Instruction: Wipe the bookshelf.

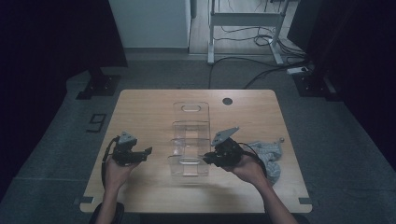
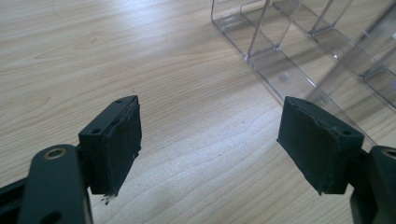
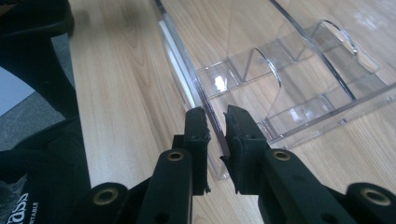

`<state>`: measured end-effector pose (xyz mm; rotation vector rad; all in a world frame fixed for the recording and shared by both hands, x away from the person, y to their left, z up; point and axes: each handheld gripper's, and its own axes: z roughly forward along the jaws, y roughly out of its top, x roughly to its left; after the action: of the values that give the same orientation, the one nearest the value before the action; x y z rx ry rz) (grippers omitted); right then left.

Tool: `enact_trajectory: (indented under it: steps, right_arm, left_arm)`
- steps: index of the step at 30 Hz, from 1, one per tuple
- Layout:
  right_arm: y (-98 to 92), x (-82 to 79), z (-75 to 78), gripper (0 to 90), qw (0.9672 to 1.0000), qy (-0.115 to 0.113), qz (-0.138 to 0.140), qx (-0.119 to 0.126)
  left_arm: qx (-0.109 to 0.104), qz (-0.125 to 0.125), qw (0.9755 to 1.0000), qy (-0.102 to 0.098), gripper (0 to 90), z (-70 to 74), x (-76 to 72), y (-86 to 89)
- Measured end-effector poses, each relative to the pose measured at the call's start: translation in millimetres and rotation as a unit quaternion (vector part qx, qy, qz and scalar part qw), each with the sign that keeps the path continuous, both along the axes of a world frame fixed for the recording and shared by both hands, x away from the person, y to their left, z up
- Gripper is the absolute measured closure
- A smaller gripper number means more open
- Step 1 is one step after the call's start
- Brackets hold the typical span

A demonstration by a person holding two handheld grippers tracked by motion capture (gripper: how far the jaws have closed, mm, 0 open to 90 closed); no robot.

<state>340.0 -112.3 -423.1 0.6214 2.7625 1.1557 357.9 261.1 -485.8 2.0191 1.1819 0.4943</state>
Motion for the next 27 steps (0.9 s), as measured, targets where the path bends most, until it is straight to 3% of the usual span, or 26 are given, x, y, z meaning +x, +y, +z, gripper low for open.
enact_trajectory:
  steps: [16,20,24,27]
  right_arm:
    - [0.9,3.0,1.6,85.3,0.9990,-0.016,-0.036,-0.020]
    - [3.6,1.8,3.2,83.9,0.9985,-0.021,-0.041,-0.030]
    - [0.3,0.5,9.6,77.4,0.9989,-0.015,-0.039,-0.018]
    - [-2.6,0.1,14.1,80.4,0.9987,-0.015,-0.041,-0.025]
  left_arm:
    - [0.000,-0.015,0.9999,0.007,19.3,0.4,-1.8,-7.4]
    - [0.001,-0.025,0.9997,0.002,19.5,1.5,-3.6,-11.2]
    - [-0.002,-0.034,0.9994,-0.004,18.8,3.5,-6.8,-14.7]
    - [-0.005,-0.043,0.9990,-0.008,18.8,5.4,-9.0,-18.3]
